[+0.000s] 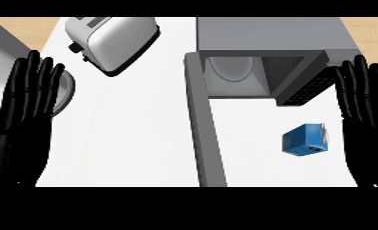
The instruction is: Pick up the milk, place it into the microwave and close the microwave
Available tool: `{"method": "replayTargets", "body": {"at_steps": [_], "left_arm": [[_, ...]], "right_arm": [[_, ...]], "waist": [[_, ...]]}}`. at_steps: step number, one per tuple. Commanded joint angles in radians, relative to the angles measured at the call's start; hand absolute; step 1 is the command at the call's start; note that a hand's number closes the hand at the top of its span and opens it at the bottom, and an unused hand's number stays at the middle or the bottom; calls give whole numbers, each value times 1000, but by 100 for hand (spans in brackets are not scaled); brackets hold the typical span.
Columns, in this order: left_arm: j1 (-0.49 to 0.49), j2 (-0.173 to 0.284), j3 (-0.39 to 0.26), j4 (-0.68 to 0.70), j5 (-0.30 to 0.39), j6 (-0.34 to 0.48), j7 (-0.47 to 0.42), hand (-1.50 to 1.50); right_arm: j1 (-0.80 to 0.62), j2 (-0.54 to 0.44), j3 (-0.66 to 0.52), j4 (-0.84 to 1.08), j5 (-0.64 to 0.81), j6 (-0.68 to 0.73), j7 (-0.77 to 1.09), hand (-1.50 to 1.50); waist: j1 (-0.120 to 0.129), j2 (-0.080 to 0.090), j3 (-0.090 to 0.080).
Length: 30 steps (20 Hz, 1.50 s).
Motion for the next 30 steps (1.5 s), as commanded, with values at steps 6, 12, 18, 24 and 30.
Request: {"method": "replayTargets", "body": {"at_steps": [6,12,18,24,30], "left_arm": [[104,-75,-158,-111,-201,172,-15,-150],[344,-76,-266,-229,-78,300,24,-150],[559,-77,-343,-292,-66,257,-116,-150],[781,-19,-388,-391,-10,195,-205,-150],[951,32,-309,-386,111,112,-385,-150]], "right_arm": [[205,-138,-224,-224,-290,157,117,-150],[399,-126,-267,-346,-444,276,77,-150],[466,-100,-329,-339,-423,349,31,-150],[567,-17,-285,-342,-272,395,-73,-150],[552,45,-248,-270,-162,403,-134,-150]], "waist": [[-4,12,13],[2,10,12],[12,13,11],[18,11,11],[29,11,11]]}}
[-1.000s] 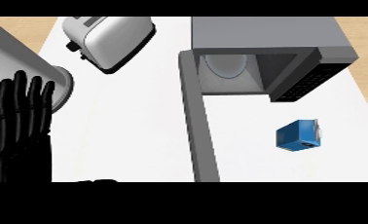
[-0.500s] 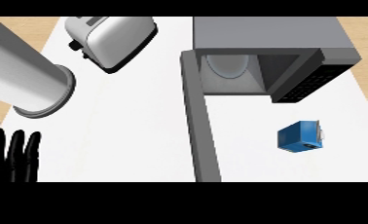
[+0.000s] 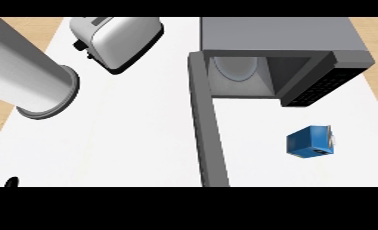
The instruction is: Pick up the milk, place it into the microwave and close the microwave
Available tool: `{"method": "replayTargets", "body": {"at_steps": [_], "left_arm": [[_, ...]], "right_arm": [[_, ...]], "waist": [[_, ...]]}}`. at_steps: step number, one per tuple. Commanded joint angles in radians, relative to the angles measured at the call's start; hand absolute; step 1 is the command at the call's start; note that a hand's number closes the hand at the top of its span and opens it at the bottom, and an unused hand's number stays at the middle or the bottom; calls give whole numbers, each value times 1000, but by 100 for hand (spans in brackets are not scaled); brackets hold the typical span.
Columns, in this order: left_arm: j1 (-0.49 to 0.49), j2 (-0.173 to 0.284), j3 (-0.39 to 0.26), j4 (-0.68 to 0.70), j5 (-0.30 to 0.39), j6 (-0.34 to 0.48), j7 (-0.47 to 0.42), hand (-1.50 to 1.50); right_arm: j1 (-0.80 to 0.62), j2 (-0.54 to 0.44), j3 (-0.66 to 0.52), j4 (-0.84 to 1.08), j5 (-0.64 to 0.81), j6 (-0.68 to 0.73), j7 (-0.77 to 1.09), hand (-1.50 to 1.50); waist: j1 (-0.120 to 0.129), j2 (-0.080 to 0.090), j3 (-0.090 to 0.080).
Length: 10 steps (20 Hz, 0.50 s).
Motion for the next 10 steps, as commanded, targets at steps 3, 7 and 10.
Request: {"method": "replayTargets", "body": {"at_steps": [3,7,10], "left_arm": [[111,33,53,33,77,-66,-151,-150],[184,34,86,36,125,-100,-222,-150],[216,34,47,45,93,-114,-246,-150]], "right_arm": [[-88,7,-6,55,80,-20,15,-150],[-79,64,32,107,184,-21,-62,-150],[-189,58,48,279,308,-62,-113,-150]], "waist": [[5,3,0],[5,2,0],[14,4,1]]}}
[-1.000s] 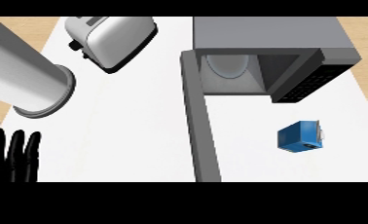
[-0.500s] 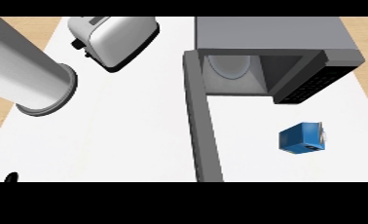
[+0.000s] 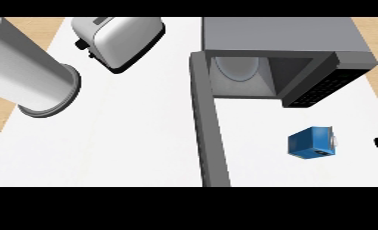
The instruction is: Pick up the milk, place it into the microwave and close the microwave
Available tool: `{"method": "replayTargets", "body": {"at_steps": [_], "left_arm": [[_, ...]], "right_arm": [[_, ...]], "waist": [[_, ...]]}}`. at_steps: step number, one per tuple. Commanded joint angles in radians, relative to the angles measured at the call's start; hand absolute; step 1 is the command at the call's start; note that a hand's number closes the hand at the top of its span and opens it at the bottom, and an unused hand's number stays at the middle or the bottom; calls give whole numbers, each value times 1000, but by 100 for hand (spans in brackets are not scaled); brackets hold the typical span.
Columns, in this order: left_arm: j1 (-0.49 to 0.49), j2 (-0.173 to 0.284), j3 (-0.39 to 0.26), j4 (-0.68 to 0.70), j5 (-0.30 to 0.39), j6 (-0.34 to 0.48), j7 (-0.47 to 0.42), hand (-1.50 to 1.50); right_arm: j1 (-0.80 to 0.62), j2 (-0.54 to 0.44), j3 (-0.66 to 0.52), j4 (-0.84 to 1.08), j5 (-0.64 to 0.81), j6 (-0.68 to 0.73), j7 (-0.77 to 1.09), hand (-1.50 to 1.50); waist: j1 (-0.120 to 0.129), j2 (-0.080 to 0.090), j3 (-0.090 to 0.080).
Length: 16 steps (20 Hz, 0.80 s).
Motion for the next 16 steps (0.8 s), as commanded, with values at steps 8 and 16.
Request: {"method": "replayTargets", "body": {"at_steps": [8,16], "left_arm": [[131,9,15,22,43,-78,-168,-150],[267,46,82,-3,111,-165,-257,-150]], "right_arm": [[-203,-10,17,296,215,-82,-115,-150],[-313,-42,-68,541,254,-167,-183,-150]], "waist": [[1,2,1],[10,1,1]]}}
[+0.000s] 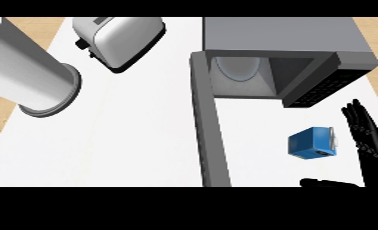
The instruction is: Pick up the milk, place it into the microwave and close the microwave
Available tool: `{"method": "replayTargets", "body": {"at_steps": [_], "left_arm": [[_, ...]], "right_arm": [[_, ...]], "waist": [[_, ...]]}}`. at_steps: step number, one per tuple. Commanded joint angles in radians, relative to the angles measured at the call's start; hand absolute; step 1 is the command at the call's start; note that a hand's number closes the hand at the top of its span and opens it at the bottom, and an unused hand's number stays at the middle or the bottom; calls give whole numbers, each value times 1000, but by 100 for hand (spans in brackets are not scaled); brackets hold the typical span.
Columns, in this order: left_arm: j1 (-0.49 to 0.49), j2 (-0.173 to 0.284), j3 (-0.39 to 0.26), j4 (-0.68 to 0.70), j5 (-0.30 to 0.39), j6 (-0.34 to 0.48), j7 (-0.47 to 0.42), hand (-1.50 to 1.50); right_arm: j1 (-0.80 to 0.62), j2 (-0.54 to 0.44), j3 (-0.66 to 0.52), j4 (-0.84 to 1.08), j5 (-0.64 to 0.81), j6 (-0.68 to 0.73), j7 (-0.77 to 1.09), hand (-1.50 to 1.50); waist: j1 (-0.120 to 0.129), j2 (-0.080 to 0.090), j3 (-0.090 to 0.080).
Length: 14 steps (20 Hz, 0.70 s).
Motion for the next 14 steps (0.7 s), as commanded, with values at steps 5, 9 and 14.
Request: {"method": "replayTargets", "body": {"at_steps": [5,9,14], "left_arm": [[39,-14,4,14,0,-28,-53,-150],[78,13,34,-30,46,-59,-39,-150],[78,-39,-31,35,-51,-46,-105,-150]], "right_arm": [[-106,-60,-70,306,49,-60,-167,-150],[-128,-119,-95,402,11,3,-212,-150],[-167,-107,-25,510,82,-9,-264,-150]], "waist": [[-3,2,1],[-5,1,1],[-4,2,1]]}}
